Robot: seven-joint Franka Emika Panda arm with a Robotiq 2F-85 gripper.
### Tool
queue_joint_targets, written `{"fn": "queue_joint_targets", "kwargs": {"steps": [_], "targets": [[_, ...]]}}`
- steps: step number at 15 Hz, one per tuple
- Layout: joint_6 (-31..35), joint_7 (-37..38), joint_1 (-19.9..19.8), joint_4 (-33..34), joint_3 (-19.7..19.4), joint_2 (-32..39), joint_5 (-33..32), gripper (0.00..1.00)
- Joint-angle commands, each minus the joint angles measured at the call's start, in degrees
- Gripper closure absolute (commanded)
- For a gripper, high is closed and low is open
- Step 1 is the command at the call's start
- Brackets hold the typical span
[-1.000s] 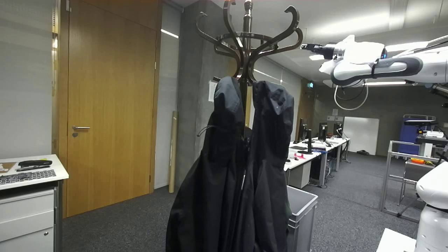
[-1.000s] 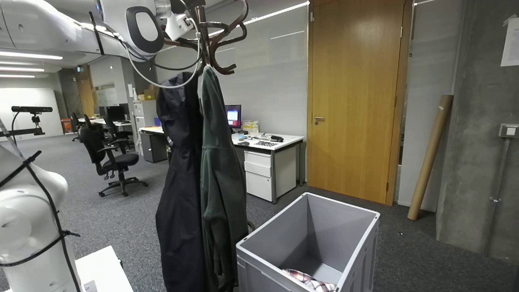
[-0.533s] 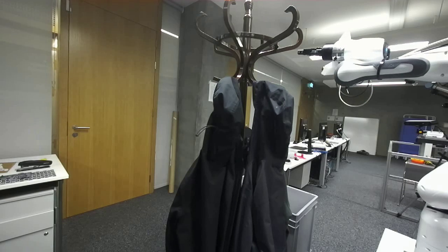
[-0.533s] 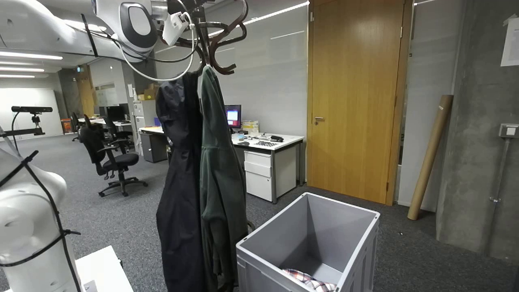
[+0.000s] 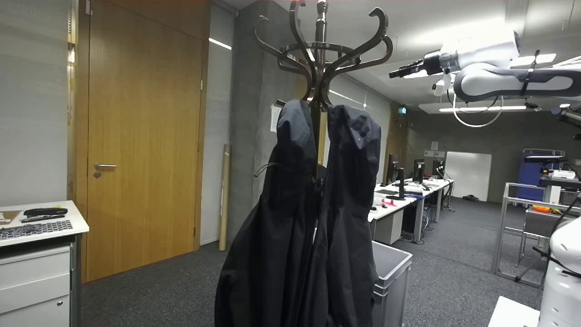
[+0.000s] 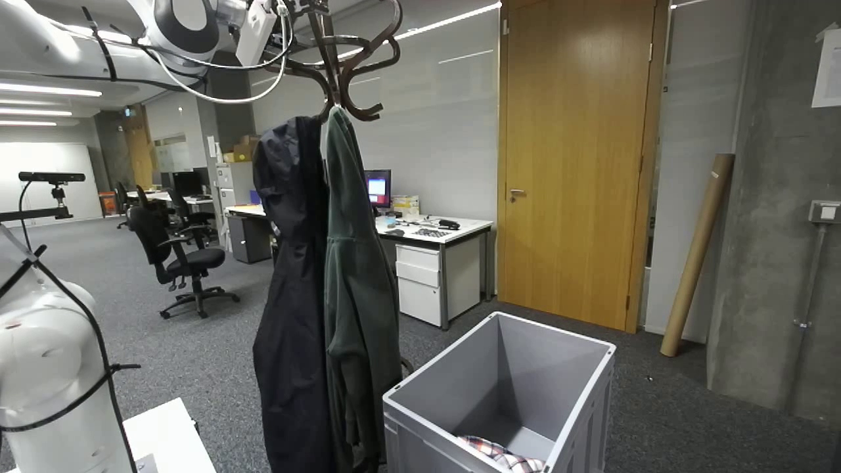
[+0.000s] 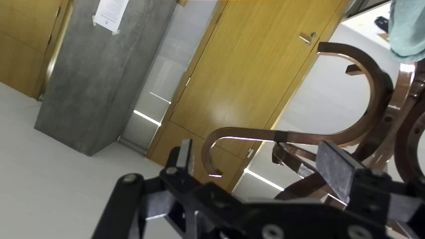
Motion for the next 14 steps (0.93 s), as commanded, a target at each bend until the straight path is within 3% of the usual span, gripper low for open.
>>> {"fn": "queue_joint_targets", "kwargs": {"steps": [1, 5, 14], "targets": [[-4.7, -4.7, 5.4, -0.6, -3.1, -2.4, -1.7, 0.00], [-5.5, -4.6, 8.3, -0.4, -2.9, -4.0, -1.0, 0.00], [-4.5, -1.5, 11.1, -0.5, 3.8, -7.4, -0.8, 0.00]]}}
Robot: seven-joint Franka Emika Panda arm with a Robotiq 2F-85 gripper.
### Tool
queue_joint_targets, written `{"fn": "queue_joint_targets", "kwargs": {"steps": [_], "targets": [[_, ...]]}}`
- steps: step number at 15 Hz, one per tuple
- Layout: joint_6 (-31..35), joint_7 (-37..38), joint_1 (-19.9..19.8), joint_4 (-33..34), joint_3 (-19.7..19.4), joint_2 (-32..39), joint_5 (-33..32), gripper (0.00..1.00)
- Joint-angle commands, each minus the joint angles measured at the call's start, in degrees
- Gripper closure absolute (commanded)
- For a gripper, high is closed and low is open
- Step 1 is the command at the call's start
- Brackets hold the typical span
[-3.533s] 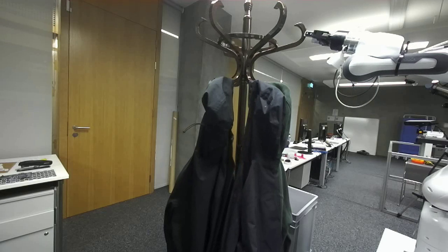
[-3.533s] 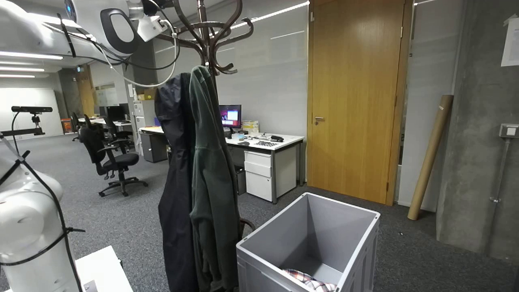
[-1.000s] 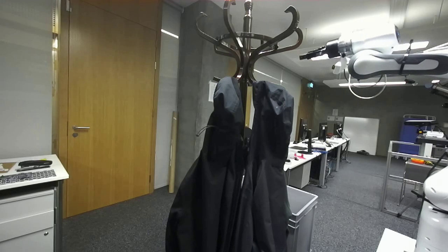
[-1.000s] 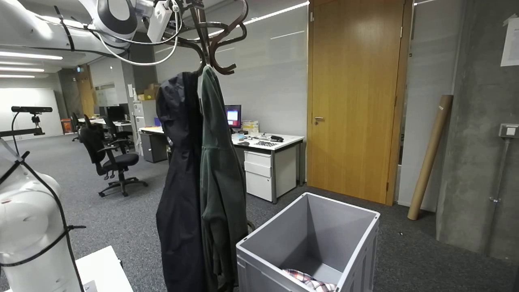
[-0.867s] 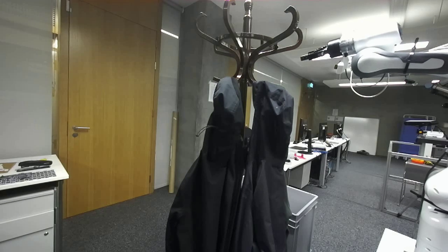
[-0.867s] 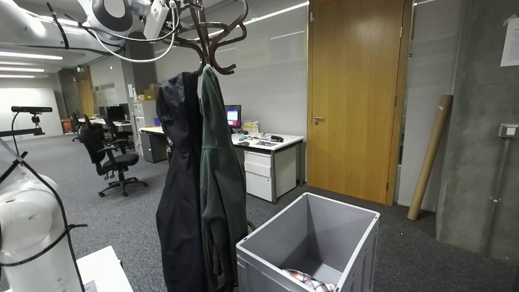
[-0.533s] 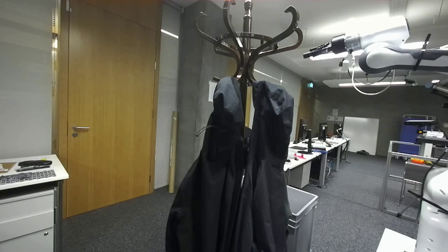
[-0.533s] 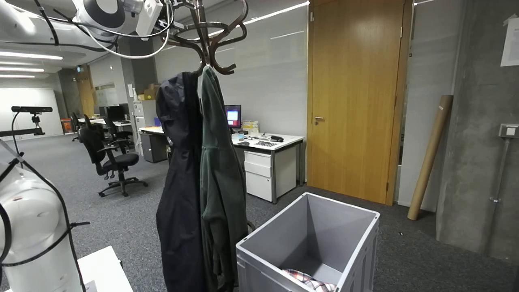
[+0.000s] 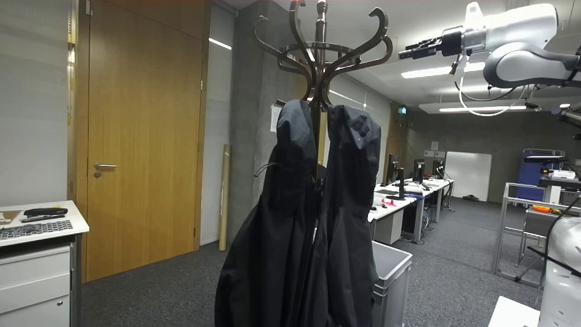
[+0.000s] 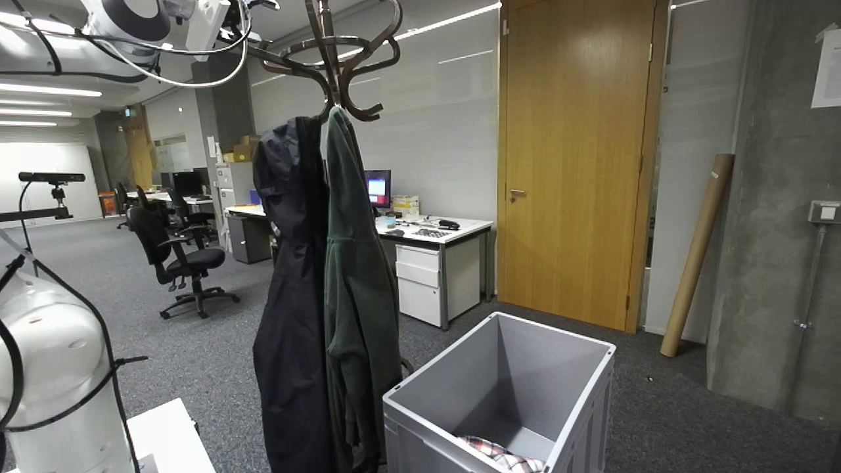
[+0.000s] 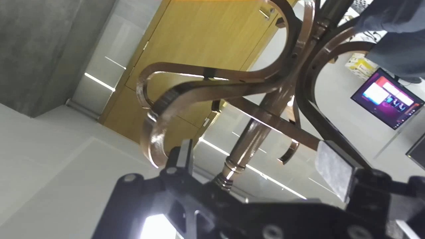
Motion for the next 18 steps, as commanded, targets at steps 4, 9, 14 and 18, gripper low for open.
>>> {"fn": "queue_joint_targets", "kwargs": {"steps": [4, 9, 14, 18], "targets": [[0.6, 3.4, 0.3, -1.0, 5.2, -2.8, -1.2, 0.00], [-0.2, 6.7, -2.9, -1.5, 9.3, -5.4, -2.2, 0.00], [0.6, 8.1, -4.5, -2.5, 11.3, -7.2, -2.2, 0.00], [3.0, 10.8, -6.9, -3.4, 13.0, -8.5, -2.0, 0.00]]}}
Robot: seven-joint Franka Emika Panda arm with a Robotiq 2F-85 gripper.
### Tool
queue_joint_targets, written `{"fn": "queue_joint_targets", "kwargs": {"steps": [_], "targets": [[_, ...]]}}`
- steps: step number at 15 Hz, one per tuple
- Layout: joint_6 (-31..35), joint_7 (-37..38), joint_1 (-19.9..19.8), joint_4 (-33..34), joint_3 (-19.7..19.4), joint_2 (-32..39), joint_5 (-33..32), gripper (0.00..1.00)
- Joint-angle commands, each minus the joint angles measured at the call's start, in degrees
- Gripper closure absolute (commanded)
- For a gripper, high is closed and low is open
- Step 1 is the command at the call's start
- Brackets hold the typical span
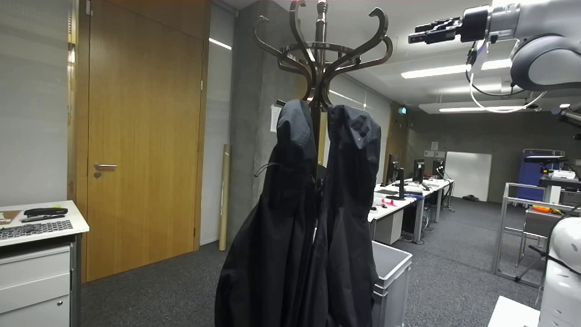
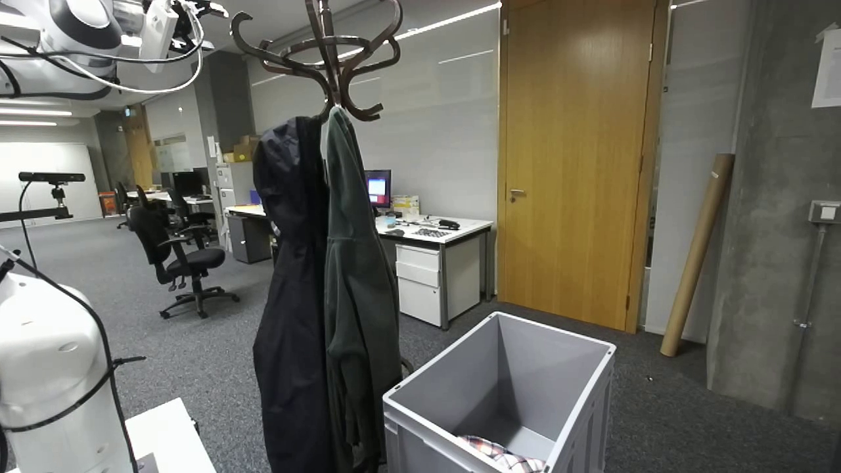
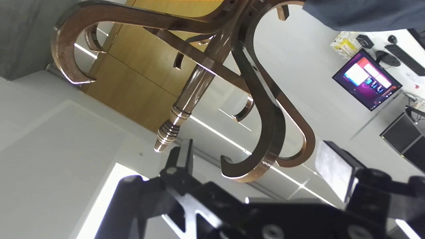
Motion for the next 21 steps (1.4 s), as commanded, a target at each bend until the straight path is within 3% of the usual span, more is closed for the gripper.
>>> {"fn": "queue_joint_targets", "kwargs": {"steps": [1, 21], "targets": [[4.0, 5.1, -4.4, -1.8, 2.0, -2.4, -1.5, 0.00], [21.2, 17.1, -24.0, -2.5, 13.4, -3.3, 4.2, 0.00]]}}
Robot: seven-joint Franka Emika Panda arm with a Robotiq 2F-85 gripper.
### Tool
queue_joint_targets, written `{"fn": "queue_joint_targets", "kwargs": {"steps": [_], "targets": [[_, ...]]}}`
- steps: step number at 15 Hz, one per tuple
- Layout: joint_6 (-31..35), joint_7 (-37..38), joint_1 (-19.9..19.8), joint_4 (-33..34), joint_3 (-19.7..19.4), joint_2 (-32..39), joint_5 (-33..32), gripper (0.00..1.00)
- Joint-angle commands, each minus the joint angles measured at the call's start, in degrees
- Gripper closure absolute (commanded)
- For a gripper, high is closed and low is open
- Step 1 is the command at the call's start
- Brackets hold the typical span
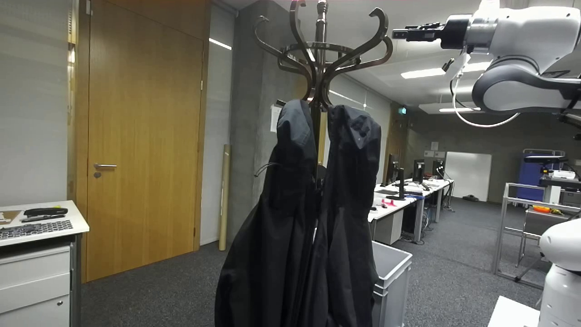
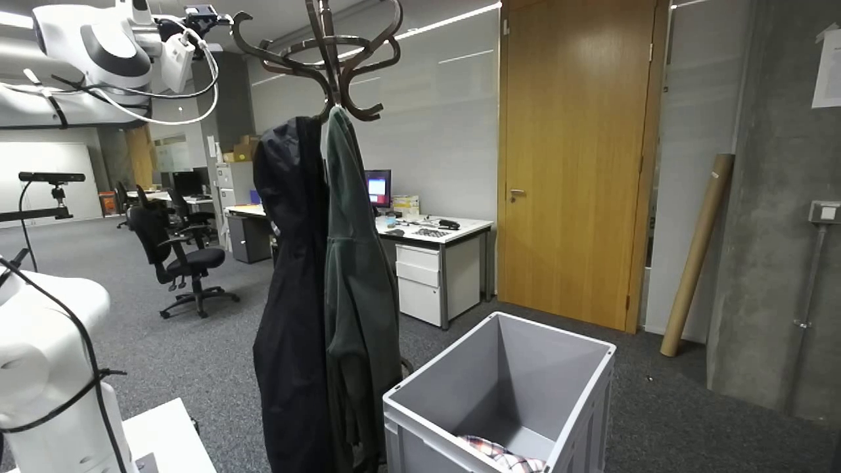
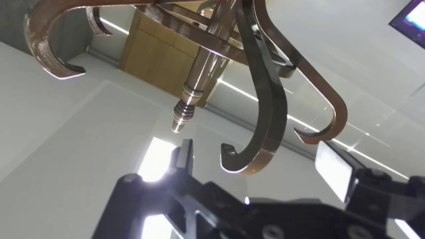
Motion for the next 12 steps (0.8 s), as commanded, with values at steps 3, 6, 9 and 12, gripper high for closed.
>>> {"fn": "queue_joint_targets", "kwargs": {"steps": [3, 6, 9, 12], "targets": [[6.1, 1.0, -7.0, -0.6, 3.0, -1.7, 4.0, 0.00], [8.8, 1.0, -10.8, -0.7, 4.5, -3.1, 6.5, 0.00], [10.7, 0.6, -14.2, -0.9, 5.5, -4.7, 9.0, 0.00], [11.8, 0.4, -16.8, -1.0, 6.3, -6.2, 11.1, 0.00]]}}
